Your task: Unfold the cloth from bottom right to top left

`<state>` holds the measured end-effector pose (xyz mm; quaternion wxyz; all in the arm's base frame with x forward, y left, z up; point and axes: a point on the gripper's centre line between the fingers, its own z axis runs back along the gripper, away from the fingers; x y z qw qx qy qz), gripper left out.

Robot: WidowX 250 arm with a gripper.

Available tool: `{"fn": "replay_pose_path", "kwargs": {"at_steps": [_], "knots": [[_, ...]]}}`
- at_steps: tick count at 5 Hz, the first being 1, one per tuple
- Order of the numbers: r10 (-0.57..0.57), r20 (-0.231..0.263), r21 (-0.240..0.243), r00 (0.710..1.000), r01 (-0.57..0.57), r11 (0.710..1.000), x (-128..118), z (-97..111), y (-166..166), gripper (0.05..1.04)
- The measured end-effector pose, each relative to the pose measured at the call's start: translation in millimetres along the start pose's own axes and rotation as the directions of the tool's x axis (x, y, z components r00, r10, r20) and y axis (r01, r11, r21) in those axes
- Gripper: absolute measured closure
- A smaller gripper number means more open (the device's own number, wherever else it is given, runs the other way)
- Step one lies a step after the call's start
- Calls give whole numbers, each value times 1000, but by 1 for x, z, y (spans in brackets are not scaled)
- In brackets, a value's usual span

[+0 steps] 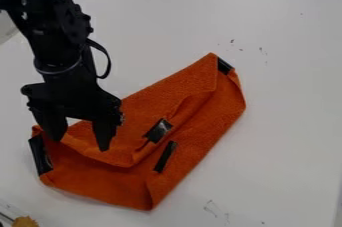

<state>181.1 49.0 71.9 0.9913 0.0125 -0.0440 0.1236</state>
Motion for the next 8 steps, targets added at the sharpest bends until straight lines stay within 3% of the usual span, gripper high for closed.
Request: {"fn": "replay_pose_path", "kwargs": {"at_steps": [1, 2, 3, 4, 5, 6, 8], "knots": [[7, -11, 2, 1000, -7, 1000, -3, -4, 0, 82], [16, 47, 33, 999, -18, 999, -2, -17, -15, 82], [16, 153, 83, 988, -29, 996, 8, -21, -29, 82], [-18, 206, 100, 978, -2, 995, 22, -34, -46, 82], [-64, 205, 66, 977, 52, 997, 44, -50, -61, 82], [-100, 168, 41, 981, 95, 995, 66, -56, -61, 82], [-106, 144, 30, 984, 103, 994, 70, -62, -62, 121]]}}
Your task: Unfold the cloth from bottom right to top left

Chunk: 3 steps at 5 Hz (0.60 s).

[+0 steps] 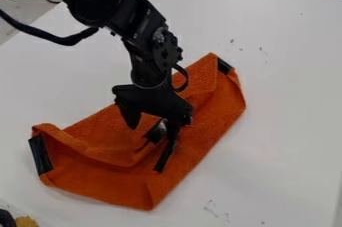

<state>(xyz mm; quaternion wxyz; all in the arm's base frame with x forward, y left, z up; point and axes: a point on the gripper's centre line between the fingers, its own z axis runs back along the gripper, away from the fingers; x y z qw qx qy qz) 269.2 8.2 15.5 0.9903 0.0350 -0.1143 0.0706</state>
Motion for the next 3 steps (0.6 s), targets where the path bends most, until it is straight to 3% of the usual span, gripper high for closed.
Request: {"fn": "replay_pose_path", "kwargs": {"at_steps": [2, 3], "knots": [[13, 14, -18, 1000, -12, 1000, 2, -6, -3, 701], [30, 9, -8, 1000, -30, 1000, 1, -6, -2, 887]]}}
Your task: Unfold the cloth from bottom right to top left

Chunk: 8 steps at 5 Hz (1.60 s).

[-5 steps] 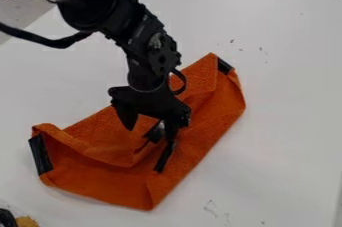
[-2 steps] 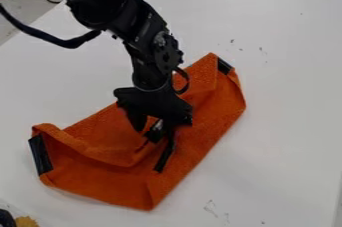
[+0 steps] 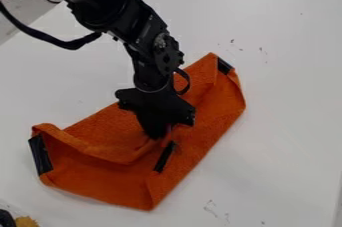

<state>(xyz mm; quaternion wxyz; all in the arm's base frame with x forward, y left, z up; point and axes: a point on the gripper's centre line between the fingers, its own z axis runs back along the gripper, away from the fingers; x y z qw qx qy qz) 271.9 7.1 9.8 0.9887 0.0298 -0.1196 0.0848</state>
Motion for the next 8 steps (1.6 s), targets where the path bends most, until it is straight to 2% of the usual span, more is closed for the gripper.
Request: {"fn": "replay_pose_path", "kwargs": {"at_steps": [1, 2, 3, 4, 5, 6, 7, 8], "knots": [[-5, -11, 35, 1000, 5, 999, 1, 9, 0, 966], [-4, 19, 63, 1000, 3, 998, 18, 31, -4, 982], [-30, 36, 85, 999, 27, 996, 43, 48, 0, 982], [-25, 56, 80, 998, 20, 997, 73, 51, 30, 982], [-49, 55, 61, 997, 46, 997, 95, 37, 60, 982], [-20, 67, 76, 998, 15, 997, 104, 28, 97, 982], [2, 69, 77, 998, -8, 997, 102, 12, 129, 982], [20, 76, 82, 997, -26, 996, 98, 3, 148, 982]]}}
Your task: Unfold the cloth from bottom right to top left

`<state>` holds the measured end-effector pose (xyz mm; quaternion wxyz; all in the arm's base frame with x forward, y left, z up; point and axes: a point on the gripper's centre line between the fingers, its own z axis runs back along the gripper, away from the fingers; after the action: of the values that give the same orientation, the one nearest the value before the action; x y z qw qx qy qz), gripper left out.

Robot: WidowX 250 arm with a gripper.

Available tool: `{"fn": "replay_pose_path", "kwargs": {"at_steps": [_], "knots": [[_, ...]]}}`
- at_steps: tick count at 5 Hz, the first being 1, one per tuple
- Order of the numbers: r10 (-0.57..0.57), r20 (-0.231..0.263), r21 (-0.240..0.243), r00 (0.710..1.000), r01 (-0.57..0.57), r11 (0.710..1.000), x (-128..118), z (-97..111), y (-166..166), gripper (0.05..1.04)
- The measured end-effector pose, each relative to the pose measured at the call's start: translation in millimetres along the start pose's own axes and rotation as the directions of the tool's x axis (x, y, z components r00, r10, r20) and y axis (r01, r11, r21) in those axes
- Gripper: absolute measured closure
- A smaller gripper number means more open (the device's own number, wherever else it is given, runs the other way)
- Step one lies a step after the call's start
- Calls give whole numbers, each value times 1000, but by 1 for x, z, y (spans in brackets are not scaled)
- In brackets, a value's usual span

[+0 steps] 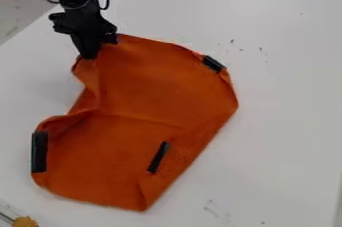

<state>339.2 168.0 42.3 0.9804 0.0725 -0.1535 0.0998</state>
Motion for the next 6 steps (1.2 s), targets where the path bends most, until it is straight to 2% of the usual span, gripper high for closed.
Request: {"fn": "replay_pose_path", "kwargs": {"at_steps": [1, 2, 3, 4, 5, 6], "knots": [[-9, -9, -18, 1000, 9, 1000, -4, -16, 1, 982], [-61, -30, -4, 998, 61, 998, 7, -26, 11, 959], [-160, -88, 21, 983, 163, 986, 26, -26, 22, 769], [-215, -116, 32, 970, 220, 975, 38, -25, 30, 478], [-272, -120, 24, 955, 277, 961, 50, -23, 34, 184], [-265, -106, 17, 958, 269, 963, 51, -22, 46, 75]]}}
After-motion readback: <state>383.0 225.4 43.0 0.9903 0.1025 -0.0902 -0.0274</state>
